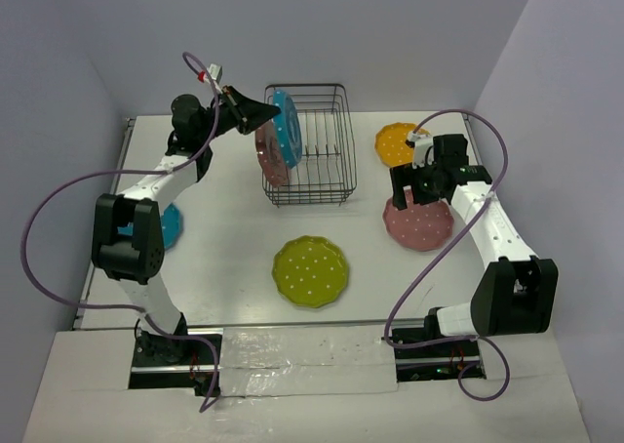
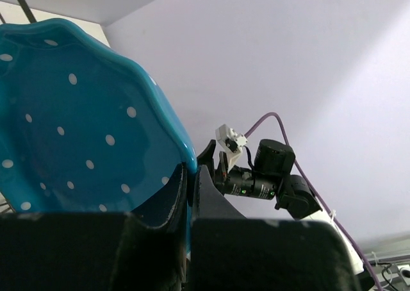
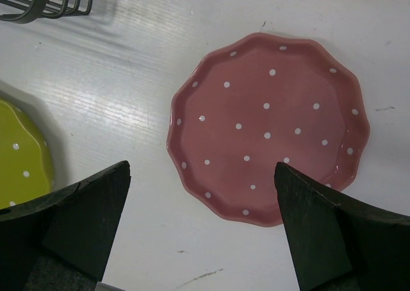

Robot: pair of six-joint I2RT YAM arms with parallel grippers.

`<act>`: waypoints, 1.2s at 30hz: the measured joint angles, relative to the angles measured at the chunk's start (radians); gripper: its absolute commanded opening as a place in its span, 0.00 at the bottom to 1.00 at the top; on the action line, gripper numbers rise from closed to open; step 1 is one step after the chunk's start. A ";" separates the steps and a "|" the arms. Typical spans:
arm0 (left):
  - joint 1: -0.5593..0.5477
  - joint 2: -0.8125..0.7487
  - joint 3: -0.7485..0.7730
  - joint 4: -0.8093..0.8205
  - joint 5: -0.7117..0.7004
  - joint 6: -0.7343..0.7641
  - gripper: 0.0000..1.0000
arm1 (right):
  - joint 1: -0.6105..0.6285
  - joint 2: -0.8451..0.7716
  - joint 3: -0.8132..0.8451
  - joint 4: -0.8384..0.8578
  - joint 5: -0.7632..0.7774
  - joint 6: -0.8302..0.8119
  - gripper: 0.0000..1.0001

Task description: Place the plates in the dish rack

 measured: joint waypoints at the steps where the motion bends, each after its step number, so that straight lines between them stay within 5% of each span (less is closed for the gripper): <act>1: 0.003 0.011 -0.002 0.012 0.000 -0.004 0.00 | 0.000 0.005 0.000 0.000 0.000 0.000 1.00; 36: 0.049 0.177 -0.065 0.100 -0.003 -0.015 0.02 | 0.000 0.029 0.000 0.002 0.016 -0.019 1.00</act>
